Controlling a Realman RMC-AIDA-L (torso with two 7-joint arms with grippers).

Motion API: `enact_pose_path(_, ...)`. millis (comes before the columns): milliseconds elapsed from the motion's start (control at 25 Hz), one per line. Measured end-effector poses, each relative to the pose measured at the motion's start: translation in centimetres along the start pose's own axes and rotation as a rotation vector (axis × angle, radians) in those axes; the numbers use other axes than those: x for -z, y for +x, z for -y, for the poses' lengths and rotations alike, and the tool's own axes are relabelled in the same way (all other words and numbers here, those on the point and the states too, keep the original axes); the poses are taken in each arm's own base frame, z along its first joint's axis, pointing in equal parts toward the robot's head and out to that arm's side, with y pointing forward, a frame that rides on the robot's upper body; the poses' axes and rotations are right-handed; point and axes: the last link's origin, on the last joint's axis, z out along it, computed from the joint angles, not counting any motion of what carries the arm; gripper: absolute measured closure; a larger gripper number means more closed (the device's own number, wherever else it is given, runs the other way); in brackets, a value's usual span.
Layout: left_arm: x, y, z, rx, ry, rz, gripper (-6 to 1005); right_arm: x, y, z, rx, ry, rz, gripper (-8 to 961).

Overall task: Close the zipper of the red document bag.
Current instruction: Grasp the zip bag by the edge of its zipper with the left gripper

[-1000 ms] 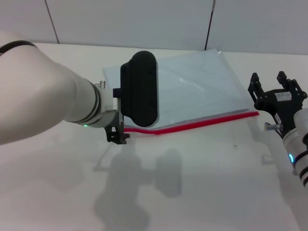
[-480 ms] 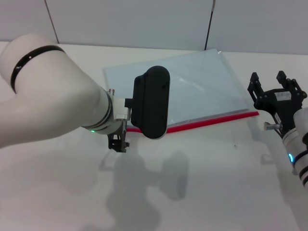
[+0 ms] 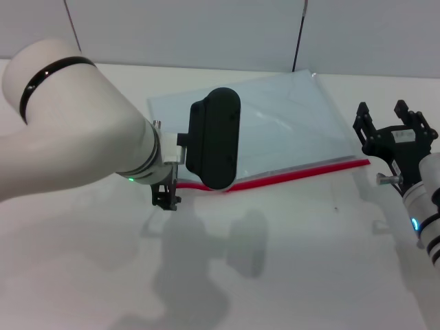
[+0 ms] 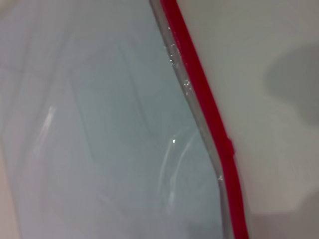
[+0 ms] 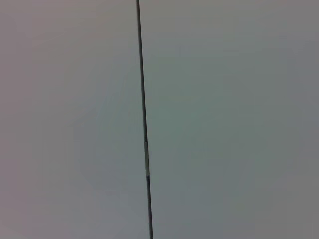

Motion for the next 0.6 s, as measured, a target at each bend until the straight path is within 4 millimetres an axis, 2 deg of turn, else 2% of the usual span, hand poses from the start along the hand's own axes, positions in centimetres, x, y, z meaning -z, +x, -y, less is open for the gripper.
enact_pose_path(600,-0.79,0.01,0.87,-0.004,0.016,0.01,245,-0.17,-0.12,-0.01,-0.01,0.005,0.001,287)
